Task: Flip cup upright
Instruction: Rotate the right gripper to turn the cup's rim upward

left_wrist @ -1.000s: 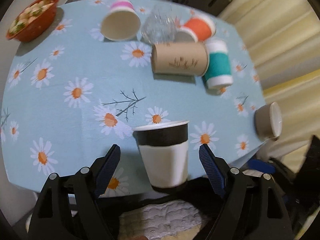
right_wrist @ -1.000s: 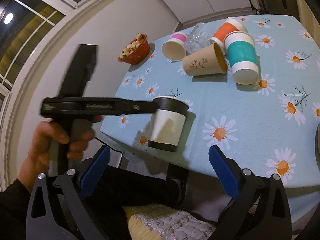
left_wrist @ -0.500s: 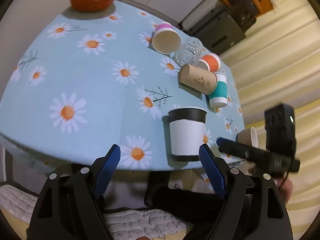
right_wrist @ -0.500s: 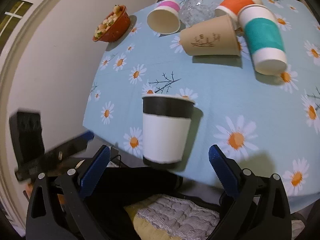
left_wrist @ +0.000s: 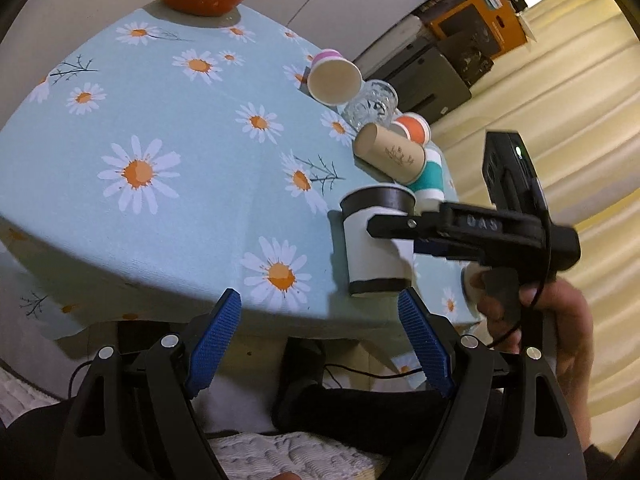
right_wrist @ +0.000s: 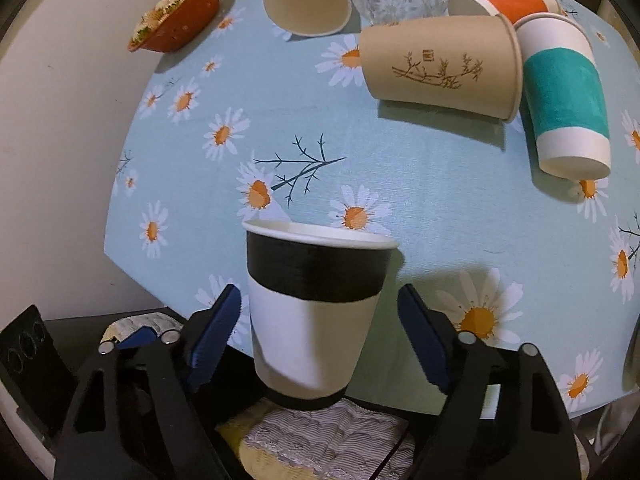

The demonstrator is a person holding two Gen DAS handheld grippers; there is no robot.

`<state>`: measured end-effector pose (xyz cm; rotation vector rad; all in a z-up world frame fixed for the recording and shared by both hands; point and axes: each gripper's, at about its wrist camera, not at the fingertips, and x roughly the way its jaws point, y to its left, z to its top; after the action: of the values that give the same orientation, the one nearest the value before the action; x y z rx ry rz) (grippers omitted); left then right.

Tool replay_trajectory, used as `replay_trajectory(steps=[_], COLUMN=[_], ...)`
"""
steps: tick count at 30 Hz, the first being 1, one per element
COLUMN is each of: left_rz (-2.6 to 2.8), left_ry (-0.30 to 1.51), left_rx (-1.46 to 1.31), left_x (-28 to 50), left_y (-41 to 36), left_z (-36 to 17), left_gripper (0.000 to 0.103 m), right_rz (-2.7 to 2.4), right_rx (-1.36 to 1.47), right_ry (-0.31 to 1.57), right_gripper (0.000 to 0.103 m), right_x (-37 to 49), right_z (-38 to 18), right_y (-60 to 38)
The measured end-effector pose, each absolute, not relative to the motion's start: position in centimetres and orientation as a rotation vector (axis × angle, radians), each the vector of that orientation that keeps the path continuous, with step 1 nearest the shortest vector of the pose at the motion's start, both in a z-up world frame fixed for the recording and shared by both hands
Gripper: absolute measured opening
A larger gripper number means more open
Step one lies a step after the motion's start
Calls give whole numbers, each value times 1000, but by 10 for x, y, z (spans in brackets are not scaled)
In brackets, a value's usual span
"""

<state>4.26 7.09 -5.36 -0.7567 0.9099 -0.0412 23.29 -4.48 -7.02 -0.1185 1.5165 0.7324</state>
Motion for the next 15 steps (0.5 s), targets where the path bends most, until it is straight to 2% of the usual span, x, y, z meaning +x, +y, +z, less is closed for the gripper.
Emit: replay_trajectory(steps=[4, 15], left_rz=[-62, -69], left_ry=[921, 902], left_rx=[-742, -763], left_x=[42, 39], left_y=[66, 71], left_z=[-58, -61], left_gripper=[79, 79], right_rz=[726, 722], right_rx=[-139, -168], right_ry=[1533, 1479], right_gripper=[66, 65], right_x=[232, 224], right_z=[-78, -61], right_y=[-38, -40])
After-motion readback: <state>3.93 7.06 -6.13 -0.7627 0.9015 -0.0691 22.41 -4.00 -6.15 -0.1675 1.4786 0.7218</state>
